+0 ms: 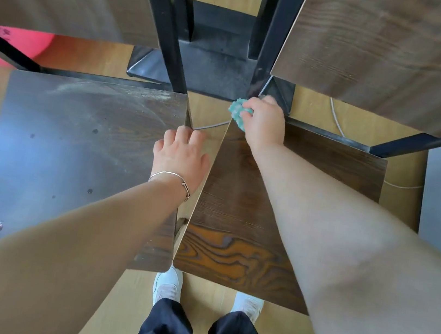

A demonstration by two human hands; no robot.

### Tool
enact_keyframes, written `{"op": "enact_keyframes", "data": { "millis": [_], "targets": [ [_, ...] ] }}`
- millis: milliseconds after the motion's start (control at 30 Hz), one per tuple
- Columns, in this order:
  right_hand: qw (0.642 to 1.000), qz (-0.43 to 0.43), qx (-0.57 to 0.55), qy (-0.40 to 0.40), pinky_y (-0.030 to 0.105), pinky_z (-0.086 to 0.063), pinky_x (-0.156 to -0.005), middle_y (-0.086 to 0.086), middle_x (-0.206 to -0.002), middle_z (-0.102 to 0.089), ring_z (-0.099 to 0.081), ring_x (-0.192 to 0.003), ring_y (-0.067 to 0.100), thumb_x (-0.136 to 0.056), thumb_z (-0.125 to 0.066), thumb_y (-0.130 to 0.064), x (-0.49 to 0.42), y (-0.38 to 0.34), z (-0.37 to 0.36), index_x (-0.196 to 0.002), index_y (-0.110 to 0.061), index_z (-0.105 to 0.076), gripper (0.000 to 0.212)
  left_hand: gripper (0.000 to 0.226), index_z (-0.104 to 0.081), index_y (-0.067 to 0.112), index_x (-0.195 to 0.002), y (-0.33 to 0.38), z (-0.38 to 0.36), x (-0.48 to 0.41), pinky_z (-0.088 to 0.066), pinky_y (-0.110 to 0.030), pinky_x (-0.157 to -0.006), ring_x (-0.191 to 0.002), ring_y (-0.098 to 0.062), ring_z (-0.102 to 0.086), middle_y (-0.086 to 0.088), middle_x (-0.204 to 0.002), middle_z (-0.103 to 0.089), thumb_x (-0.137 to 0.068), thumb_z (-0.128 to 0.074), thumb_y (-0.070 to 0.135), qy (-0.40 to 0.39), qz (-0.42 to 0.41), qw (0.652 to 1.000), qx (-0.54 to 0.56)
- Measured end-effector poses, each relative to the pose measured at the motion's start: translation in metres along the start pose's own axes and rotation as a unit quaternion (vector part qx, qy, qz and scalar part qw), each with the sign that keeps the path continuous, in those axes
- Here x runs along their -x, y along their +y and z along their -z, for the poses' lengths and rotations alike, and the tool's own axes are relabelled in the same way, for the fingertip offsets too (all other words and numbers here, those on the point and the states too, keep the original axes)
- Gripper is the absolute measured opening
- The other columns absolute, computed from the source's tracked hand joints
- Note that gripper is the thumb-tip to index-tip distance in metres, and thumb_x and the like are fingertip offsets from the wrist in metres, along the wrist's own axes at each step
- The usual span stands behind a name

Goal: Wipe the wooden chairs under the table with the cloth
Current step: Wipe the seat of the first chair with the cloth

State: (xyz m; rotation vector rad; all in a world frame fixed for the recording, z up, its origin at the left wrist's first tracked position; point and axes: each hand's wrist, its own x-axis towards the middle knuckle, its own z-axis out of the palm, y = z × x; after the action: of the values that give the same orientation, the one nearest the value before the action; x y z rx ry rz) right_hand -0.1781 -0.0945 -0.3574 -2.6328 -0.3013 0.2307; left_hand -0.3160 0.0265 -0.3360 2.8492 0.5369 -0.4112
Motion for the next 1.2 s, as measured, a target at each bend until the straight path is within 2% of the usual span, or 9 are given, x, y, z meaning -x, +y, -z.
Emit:
{"op": "enact_keyframes", "data": {
  "millis": [267,367,467,667,733,833,933,1000,1200],
  "targets": [
    [0.999,-0.014,0.004,-0.044,0.026,-0.051,-0.089,0.004,-0.123,-0.059,-0.058,-0.107,0.020,-0.093,-0.064,-0.022,0.015,0.000,-0.007,-0.106,-0.016,-0.068,0.015,0.042,-0.041,0.026,-0.134,-0.023,-0.008,0.017,-0.035,-0.045,-0.099,-0.118,-0.030,-0.039,-0.005,-0.130,-0.043,-0.095,-0.041,0.043,-0.025,-0.001,1.000,-0.001],
    [0.995,0.044,-0.016,-0.094,0.034,-0.051,-0.082,0.006,-0.110,-0.059,-0.058,-0.096,0.024,-0.092,-0.061,-0.014,0.066,0.003,-0.015,-0.095,-0.011,-0.069,0.009,0.042,-0.042,0.025,-0.133,-0.028,-0.008,0.032,-0.034,-0.045,-0.098,-0.117,-0.031,-0.039,-0.005,-0.129,-0.044,-0.095,-0.043,0.042,-0.037,-0.002,0.999,-0.002],
    [0.987,0.082,-0.034,-0.135,0.031,-0.044,-0.069,0.006,-0.096,-0.058,-0.058,-0.083,0.027,-0.087,-0.062,-0.009,0.130,0.013,-0.021,-0.091,-0.008,-0.068,0.007,0.042,-0.044,0.025,-0.133,-0.029,-0.008,0.050,-0.033,-0.044,-0.098,-0.118,-0.031,-0.039,-0.005,-0.129,-0.044,-0.094,-0.044,0.040,-0.051,-0.020,0.998,-0.005],
    [0.968,0.138,-0.011,-0.208,0.040,-0.053,-0.058,0.007,-0.089,-0.056,-0.058,-0.071,0.029,-0.081,-0.064,-0.006,0.264,0.041,-0.024,-0.084,-0.008,-0.063,0.004,0.040,-0.045,0.024,-0.132,-0.023,-0.015,0.085,-0.035,-0.046,-0.097,-0.118,-0.032,-0.039,-0.006,-0.129,-0.045,-0.094,-0.045,0.038,-0.065,-0.038,0.997,-0.022],
    [0.955,0.134,0.011,-0.265,0.040,-0.050,-0.055,0.004,-0.086,-0.051,-0.054,-0.068,0.027,-0.080,-0.064,-0.006,0.302,0.048,-0.020,-0.083,-0.009,-0.059,0.007,0.040,-0.045,0.023,-0.131,-0.019,-0.019,0.096,-0.035,-0.046,-0.097,-0.118,-0.032,-0.039,-0.006,-0.129,-0.045,-0.094,-0.046,0.038,-0.068,-0.042,0.997,-0.022],
    [0.937,0.084,0.040,-0.335,0.034,-0.043,-0.061,-0.005,-0.083,-0.044,-0.049,-0.074,0.024,-0.088,-0.050,-0.009,0.351,0.075,-0.012,-0.089,-0.013,-0.058,0.009,0.040,-0.046,0.023,-0.131,-0.009,-0.026,0.106,-0.036,-0.045,-0.097,-0.117,-0.032,-0.040,-0.006,-0.129,-0.046,-0.094,-0.046,0.038,-0.064,-0.049,0.997,-0.020],
    [0.966,0.034,-0.048,-0.254,0.024,-0.039,-0.060,-0.002,-0.090,-0.059,-0.054,-0.075,0.017,-0.086,-0.048,-0.014,0.373,0.095,0.001,-0.086,-0.013,-0.067,0.019,0.039,-0.047,0.023,-0.130,0.000,-0.034,0.110,-0.036,-0.046,-0.095,-0.115,-0.032,-0.040,-0.006,-0.128,-0.046,-0.094,-0.047,0.038,-0.044,-0.059,0.997,-0.008],
    [0.969,0.069,-0.095,-0.218,0.020,-0.040,-0.063,-0.003,-0.095,-0.062,-0.054,-0.079,0.011,-0.088,-0.050,-0.017,0.366,0.092,0.018,-0.089,-0.015,-0.070,0.020,0.038,-0.049,0.022,-0.128,0.005,-0.038,0.110,-0.036,-0.046,-0.094,-0.114,-0.033,-0.041,-0.007,-0.128,-0.046,-0.093,-0.048,0.037,-0.035,-0.064,0.997,-0.001],
    [0.979,0.114,-0.140,-0.094,0.027,-0.047,-0.073,0.004,-0.091,-0.063,-0.061,-0.080,0.018,-0.083,-0.066,-0.002,0.256,0.082,0.074,-0.093,-0.008,-0.074,0.015,0.038,-0.048,0.022,-0.129,0.020,-0.031,0.103,-0.035,-0.046,-0.096,-0.116,-0.033,-0.039,-0.007,-0.129,-0.046,-0.094,-0.047,0.038,-0.035,-0.043,0.998,-0.006]
  ]
}}
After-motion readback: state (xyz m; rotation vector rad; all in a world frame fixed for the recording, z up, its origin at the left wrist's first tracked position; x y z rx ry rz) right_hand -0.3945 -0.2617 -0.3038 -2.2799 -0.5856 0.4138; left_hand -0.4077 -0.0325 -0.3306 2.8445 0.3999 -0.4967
